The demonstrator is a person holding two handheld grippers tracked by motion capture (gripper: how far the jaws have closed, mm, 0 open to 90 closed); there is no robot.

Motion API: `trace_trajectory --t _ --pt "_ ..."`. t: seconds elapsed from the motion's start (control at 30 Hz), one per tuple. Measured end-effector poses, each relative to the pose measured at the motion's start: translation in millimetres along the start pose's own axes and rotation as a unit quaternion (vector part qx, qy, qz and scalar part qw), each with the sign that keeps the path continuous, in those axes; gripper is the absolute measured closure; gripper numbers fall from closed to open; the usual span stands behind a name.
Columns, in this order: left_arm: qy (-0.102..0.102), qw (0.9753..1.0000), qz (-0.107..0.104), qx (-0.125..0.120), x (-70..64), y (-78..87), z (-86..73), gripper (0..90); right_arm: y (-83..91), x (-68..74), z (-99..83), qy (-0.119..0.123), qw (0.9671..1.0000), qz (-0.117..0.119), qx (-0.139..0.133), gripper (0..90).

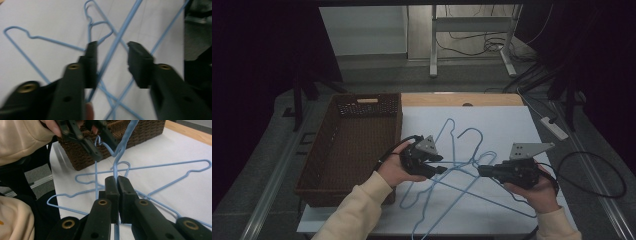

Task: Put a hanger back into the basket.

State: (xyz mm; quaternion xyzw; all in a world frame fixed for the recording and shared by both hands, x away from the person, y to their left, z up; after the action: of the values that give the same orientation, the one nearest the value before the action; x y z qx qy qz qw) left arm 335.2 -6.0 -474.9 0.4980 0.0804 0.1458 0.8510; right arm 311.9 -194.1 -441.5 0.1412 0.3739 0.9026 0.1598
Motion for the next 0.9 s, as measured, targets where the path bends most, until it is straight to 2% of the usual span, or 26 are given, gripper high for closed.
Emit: trace_trajectory --t 0.07,0.13,0.23,0.37,0.43,0.47,0.5,0.57,0.6,0.63,0.67,0.73,0.77,0.8,0.83,0.87,0.9 --pt "0.003 1.0000 0.001 -0.001 0.9 0.6 -0.2 75.4 0.1 -0.4 -0.2 0.000 1.0000 0.000 0.000 87.4" --pt "-0.001 1.0000 -0.009 0.001 -0.4 1.9 -0.9 77.7 0.2 -1.7 -0.7 -0.001 1.0000 -0.002 -0.001 87.3" --pt "-0.009 0.9999 -0.008 0.003 -2.6 3.4 -1.0 80.9 0.2 -3.8 -0.9 0.000 1.0000 -0.009 0.000 87.1" --pt "-0.017 0.9997 -0.016 -0.004 -9.1 9.3 -0.1 84.6 0.4 -10.2 -0.9 -0.004 0.9994 -0.035 0.002 86.0" --pt "-0.014 0.9996 -0.021 -0.008 -12.6 12.3 0.3 86.5 -0.3 -14.0 -0.4 -0.008 0.9985 -0.055 -0.001 84.3" --pt "-0.013 0.9997 -0.019 -0.010 -13.1 13.5 0.5 86.6 -0.3 -14.0 -0.4 -0.008 0.9985 -0.055 -0.001 84.3" --pt "-0.008 0.9997 -0.018 -0.014 -13.8 15.9 0.4 86.6 -0.2 -14.1 0.0 -0.007 0.9984 -0.056 -0.002 83.6" --pt "0.008 0.9995 -0.017 -0.026 -12.7 22.0 -0.2 86.8 2.3 -15.8 2.1 -0.010 0.9973 -0.071 -0.013 76.3" --pt "0.012 0.9993 -0.019 -0.031 -12.3 24.5 -0.6 87.0 6.8 -17.4 4.8 -0.014 0.9959 -0.082 -0.034 71.1" --pt "0.018 0.9990 -0.019 -0.037 -11.7 27.4 -1.3 87.0 6.8 -17.4 4.8 -0.014 0.9959 -0.082 -0.034 71.1" --pt "0.027 0.9986 -0.014 -0.042 -9.8 30.8 -2.4 87.0 13.2 -20.3 7.4 -0.021 0.9933 -0.098 -0.058 63.6" --pt "0.038 0.9980 -0.009 -0.049 -7.1 35.6 -4.5 87.1 15.6 -21.3 8.0 -0.023 0.9921 -0.105 -0.065 60.6" --pt "0.045 0.9975 -0.007 -0.054 -5.7 38.3 -5.6 87.1 18.4 -22.6 8.9 -0.027 0.9905 -0.111 -0.078 58.1" --pt "0.052 0.9969 -0.005 -0.058 -4.1 41.0 -6.8 87.2 23.2 -25.4 9.5 -0.033 0.9873 -0.122 -0.096 52.4" --pt "0.059 0.9962 -0.004 -0.063 -2.6 43.6 -8.1 87.1 25.2 -27.1 9.3 -0.038 0.9855 -0.129 -0.103 49.6" --pt "0.066 0.9956 -0.003 -0.067 -1.1 46.2 -9.7 87.1 25.2 -27.1 9.3 -0.038 0.9855 -0.129 -0.103 49.6" --pt "0.072 0.9949 -0.001 -0.070 0.5 48.7 -11.5 87.1 26.6 -28.8 8.7 -0.041 0.9841 -0.135 -0.108 47.7"
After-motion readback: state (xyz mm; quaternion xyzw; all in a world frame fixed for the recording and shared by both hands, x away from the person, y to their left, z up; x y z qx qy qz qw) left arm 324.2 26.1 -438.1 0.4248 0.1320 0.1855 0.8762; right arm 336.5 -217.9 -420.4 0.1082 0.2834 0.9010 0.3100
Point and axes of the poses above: each handheld gripper's, and its own axes: y roughly backward along the jaws, z roughly out of its top, x roughly to its left, the point moved 8 cm from there along -y, roughly forward along the jaws, and after that the axes turned 14 degrees about x, right-handed, at the moved point
